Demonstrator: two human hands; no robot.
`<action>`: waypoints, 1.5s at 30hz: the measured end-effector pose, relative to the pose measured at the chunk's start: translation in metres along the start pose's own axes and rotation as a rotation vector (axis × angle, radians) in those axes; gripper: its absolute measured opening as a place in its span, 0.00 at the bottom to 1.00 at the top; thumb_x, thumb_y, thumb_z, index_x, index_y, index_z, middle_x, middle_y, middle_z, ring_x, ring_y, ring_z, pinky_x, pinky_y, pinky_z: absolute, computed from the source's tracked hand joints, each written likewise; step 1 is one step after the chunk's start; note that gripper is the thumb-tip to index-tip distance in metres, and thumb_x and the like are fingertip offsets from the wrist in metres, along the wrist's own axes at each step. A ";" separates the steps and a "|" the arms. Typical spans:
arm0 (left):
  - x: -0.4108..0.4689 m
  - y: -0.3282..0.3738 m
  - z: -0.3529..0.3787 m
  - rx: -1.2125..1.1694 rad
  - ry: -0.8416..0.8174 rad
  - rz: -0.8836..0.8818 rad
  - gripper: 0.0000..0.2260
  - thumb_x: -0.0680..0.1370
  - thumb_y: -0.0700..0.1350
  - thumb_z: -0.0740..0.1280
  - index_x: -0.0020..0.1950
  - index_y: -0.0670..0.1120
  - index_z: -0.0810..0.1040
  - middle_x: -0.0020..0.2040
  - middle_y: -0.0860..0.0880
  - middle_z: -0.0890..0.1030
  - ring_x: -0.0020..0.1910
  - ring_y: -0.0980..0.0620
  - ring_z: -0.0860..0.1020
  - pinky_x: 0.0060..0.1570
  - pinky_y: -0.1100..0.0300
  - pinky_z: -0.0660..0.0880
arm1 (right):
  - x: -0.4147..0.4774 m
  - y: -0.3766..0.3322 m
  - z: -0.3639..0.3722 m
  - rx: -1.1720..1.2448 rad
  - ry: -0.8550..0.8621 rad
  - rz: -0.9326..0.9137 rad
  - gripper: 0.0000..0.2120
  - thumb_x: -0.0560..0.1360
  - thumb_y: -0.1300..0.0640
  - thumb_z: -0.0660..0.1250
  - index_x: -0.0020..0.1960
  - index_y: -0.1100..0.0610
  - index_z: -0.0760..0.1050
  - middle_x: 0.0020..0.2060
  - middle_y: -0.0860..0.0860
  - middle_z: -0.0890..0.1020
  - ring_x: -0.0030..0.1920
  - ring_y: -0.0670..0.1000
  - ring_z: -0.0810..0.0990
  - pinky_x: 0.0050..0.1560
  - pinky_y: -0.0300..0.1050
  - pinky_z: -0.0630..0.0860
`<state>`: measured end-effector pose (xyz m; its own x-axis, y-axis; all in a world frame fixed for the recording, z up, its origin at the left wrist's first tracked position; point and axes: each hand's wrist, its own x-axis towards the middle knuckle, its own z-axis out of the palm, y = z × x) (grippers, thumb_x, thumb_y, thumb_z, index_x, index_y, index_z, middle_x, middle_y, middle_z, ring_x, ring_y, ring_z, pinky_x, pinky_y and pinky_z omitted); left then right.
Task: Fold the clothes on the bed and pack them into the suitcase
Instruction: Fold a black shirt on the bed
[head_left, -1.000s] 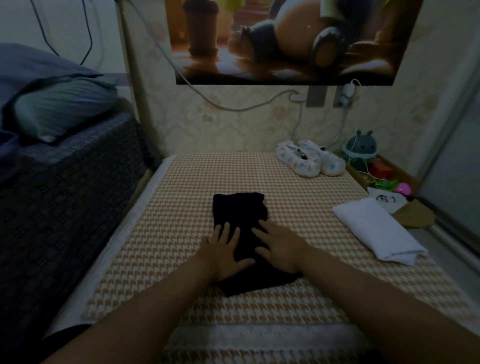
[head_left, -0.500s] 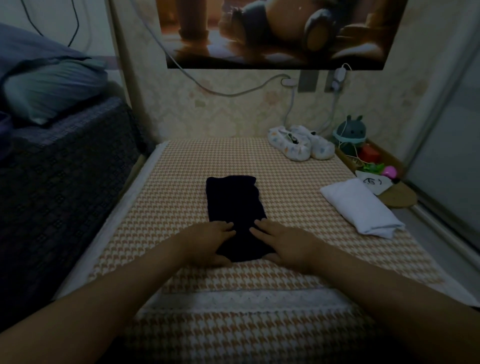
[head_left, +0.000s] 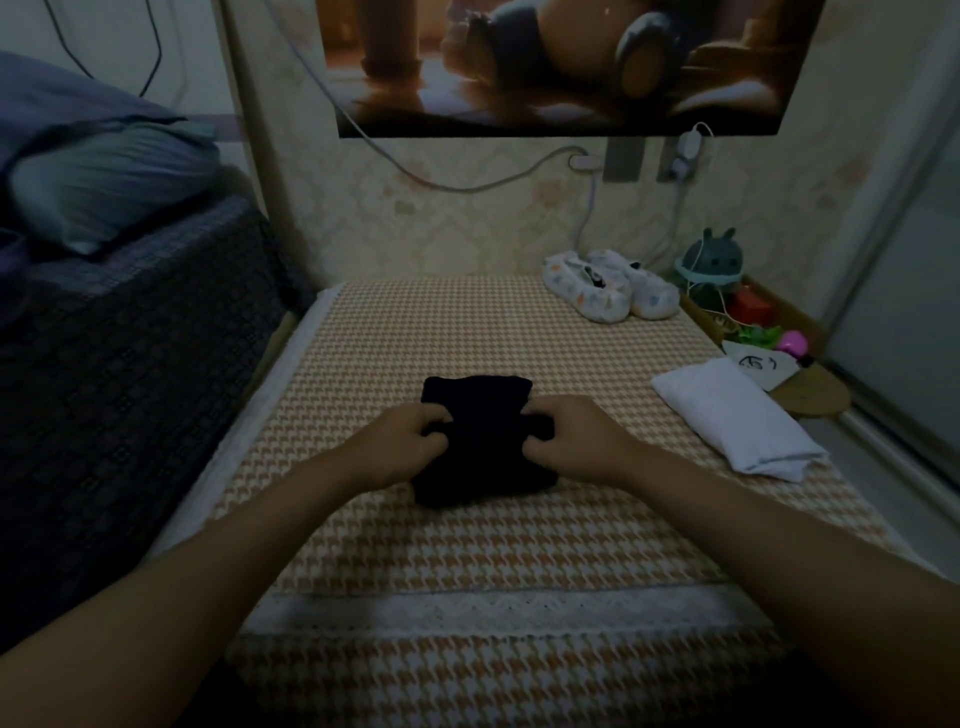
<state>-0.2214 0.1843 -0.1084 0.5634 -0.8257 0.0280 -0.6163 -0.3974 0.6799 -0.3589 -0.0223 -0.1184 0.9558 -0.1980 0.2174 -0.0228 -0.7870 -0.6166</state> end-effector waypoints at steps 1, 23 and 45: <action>0.002 -0.004 -0.001 -0.020 0.034 -0.029 0.07 0.79 0.41 0.61 0.48 0.48 0.79 0.43 0.49 0.82 0.40 0.52 0.81 0.41 0.55 0.79 | 0.003 0.001 -0.001 0.059 0.032 0.042 0.04 0.72 0.56 0.68 0.45 0.56 0.80 0.37 0.50 0.83 0.37 0.47 0.81 0.37 0.44 0.79; 0.030 -0.040 0.055 0.649 -0.180 0.082 0.38 0.77 0.69 0.52 0.78 0.56 0.38 0.79 0.50 0.39 0.78 0.49 0.38 0.76 0.49 0.39 | 0.034 0.024 0.045 -0.458 -0.132 -0.140 0.27 0.81 0.42 0.55 0.76 0.53 0.62 0.73 0.51 0.67 0.71 0.51 0.66 0.71 0.46 0.63; 0.027 -0.023 -0.018 -0.162 -0.020 -0.216 0.06 0.77 0.50 0.67 0.43 0.50 0.78 0.39 0.49 0.82 0.37 0.51 0.82 0.34 0.60 0.77 | 0.042 0.015 0.003 0.125 -0.029 0.230 0.11 0.72 0.52 0.71 0.45 0.60 0.78 0.38 0.53 0.82 0.37 0.46 0.80 0.39 0.41 0.75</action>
<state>-0.1824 0.1780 -0.1101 0.6601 -0.7373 -0.1436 -0.3861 -0.4970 0.7771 -0.3184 -0.0409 -0.1207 0.9377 -0.3452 0.0401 -0.2058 -0.6445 -0.7363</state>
